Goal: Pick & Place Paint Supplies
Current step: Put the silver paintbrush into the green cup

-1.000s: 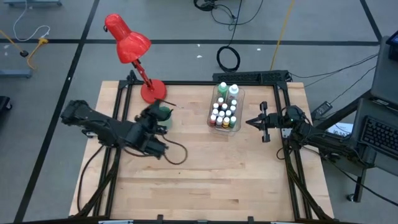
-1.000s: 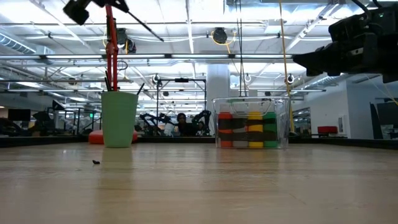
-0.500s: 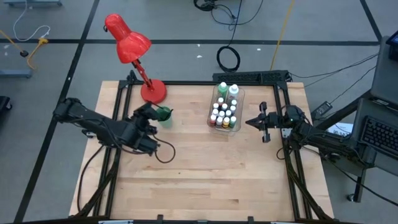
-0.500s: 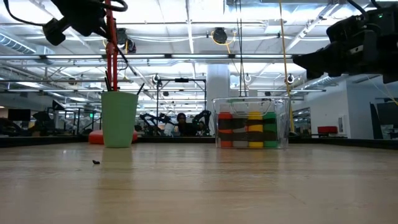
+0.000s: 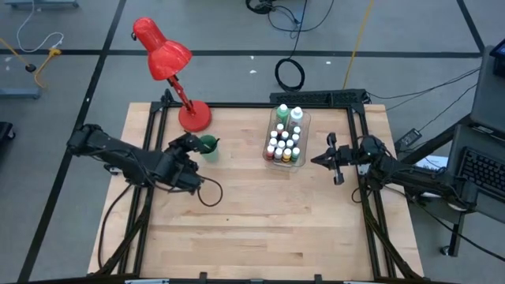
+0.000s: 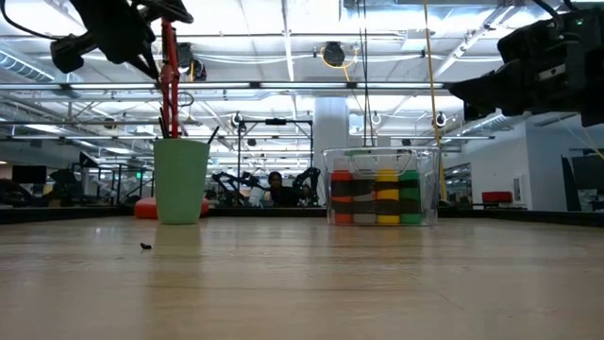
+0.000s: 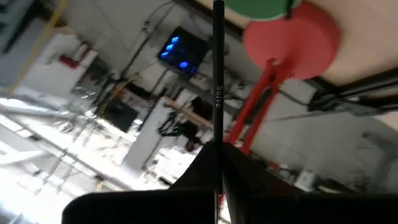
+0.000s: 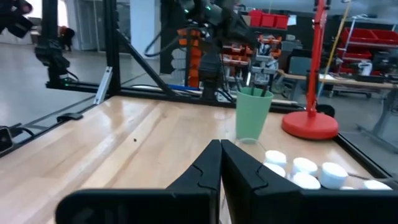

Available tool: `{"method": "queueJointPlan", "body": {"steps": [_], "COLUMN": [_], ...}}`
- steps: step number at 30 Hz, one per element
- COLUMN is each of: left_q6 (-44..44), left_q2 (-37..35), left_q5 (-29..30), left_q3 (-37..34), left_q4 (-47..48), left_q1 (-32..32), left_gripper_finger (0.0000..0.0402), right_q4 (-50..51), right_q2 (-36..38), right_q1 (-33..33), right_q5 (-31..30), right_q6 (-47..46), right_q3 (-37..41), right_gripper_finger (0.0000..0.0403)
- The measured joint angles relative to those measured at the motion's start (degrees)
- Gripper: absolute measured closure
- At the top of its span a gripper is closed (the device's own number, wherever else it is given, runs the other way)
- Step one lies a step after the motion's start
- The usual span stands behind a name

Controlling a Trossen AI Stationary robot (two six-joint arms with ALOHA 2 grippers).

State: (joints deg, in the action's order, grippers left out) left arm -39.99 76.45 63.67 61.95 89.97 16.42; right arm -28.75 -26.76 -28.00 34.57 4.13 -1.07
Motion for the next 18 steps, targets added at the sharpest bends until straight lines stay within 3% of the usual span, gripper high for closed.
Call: {"method": "queueJointPlan", "body": {"steps": [18], "left_q6": [-1.57], "left_q2": [6.40], "left_q5": [-0.66], "left_q3": [-0.02], "left_q4": [-0.33], "left_q1": [-4.98], "left_gripper_finger": [0.0399], "right_q4": [-1.33], "right_q2": [0.00], "right_q1": [1.23], "right_q5": [-0.09], "right_q6": [1.06], "right_q3": [0.01], "right_gripper_finger": [0.0399]}}
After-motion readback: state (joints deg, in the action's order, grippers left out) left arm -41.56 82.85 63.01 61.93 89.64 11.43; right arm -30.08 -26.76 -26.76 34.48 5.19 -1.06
